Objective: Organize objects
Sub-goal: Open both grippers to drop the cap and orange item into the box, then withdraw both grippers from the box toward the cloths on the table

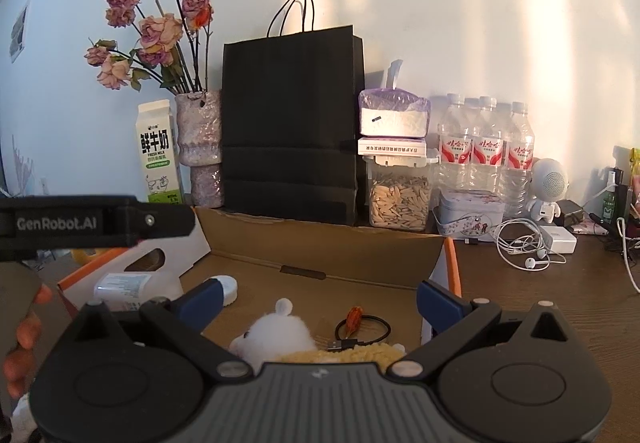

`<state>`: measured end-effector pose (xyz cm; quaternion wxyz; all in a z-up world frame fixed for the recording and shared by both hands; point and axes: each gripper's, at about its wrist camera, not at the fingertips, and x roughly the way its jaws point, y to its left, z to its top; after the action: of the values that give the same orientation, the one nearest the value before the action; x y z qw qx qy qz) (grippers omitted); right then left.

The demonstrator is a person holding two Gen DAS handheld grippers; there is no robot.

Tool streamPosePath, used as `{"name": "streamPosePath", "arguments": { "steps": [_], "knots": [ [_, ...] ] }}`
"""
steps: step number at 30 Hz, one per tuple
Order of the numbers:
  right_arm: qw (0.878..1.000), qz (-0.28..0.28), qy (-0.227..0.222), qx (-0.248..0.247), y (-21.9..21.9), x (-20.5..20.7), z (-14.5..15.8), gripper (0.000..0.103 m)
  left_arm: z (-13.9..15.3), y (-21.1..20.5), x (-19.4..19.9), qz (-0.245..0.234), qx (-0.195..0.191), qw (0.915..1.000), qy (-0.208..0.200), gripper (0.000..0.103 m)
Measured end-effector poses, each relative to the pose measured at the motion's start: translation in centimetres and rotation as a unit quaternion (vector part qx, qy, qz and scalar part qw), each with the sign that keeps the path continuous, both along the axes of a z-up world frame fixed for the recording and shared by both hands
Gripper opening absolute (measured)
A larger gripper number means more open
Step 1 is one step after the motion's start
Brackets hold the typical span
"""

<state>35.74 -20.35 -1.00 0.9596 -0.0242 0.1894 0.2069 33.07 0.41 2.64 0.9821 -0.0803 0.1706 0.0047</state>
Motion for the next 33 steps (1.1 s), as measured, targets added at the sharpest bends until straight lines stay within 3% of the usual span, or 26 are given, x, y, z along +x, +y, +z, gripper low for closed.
{"name": "streamPosePath", "arguments": {
  "steps": [16, 33],
  "knots": [
    [0.999, 0.029, -0.016, -0.021, -1.2, -7.7, 0.9, 0.103, 0.5, 1.6, -9.5, -0.008, 0.011, 0.9999, -0.005, 0.103],
    [0.998, 0.034, 0.033, -0.042, -3.7, -16.0, -2.4, 0.103, -1.9, 3.7, -17.6, 0.007, 0.029, 0.9988, 0.038, 0.103]
  ]
}}
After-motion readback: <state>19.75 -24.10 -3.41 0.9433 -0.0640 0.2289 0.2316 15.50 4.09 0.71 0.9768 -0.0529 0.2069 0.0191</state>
